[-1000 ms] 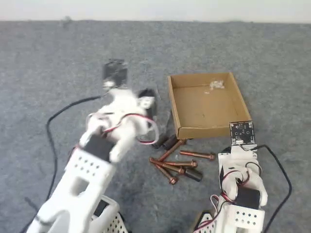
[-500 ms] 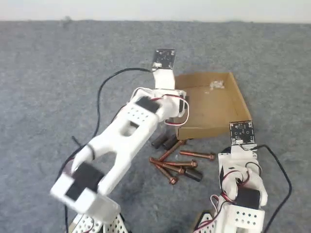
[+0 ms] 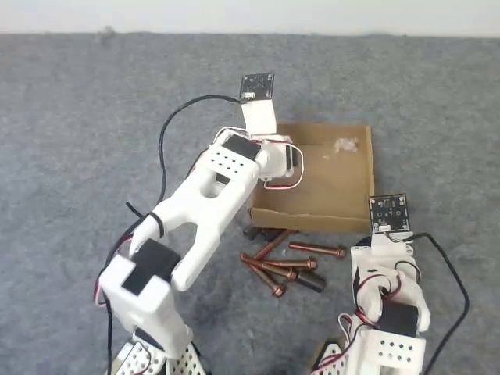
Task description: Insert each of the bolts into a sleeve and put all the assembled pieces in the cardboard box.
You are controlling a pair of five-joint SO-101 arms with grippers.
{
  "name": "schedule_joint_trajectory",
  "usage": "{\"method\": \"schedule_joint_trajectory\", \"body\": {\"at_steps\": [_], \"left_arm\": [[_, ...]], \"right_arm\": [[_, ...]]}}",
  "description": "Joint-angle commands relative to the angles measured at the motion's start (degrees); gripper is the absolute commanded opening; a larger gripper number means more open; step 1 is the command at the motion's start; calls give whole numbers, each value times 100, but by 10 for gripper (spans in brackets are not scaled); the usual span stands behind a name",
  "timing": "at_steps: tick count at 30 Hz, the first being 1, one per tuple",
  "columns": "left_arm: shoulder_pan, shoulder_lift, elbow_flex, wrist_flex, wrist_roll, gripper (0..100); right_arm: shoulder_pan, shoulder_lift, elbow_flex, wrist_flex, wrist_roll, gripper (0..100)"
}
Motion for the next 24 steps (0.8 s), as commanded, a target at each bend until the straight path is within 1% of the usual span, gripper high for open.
{"method": "schedule_joint_trajectory", "body": {"at_steps": [1, 5, 9, 13, 18, 20, 23, 24], "left_arm": [[-132, -1099, -145, 396, 9, 158], [-396, -1600, 224, 492, -9, 159], [-492, -1644, 549, 492, -536, 160], [-387, -1152, 655, 440, -712, 160], [-360, -237, 295, 369, -712, 153], [-352, -26, 163, 369, -712, 122], [-343, 35, 75, 360, -721, 4], [-343, 0, 75, 360, -721, 9]], "right_arm": [[48, -92, 97, 13, 88, 6], [-84, -92, 97, 13, 88, 6], [-84, -92, 97, 13, 88, 6], [-84, -92, 97, 22, 88, 6], [-84, -84, 97, 22, 97, 6], [-84, -84, 97, 22, 105, 6], [-84, -84, 97, 22, 114, 6], [-84, -84, 97, 22, 114, 6]]}}
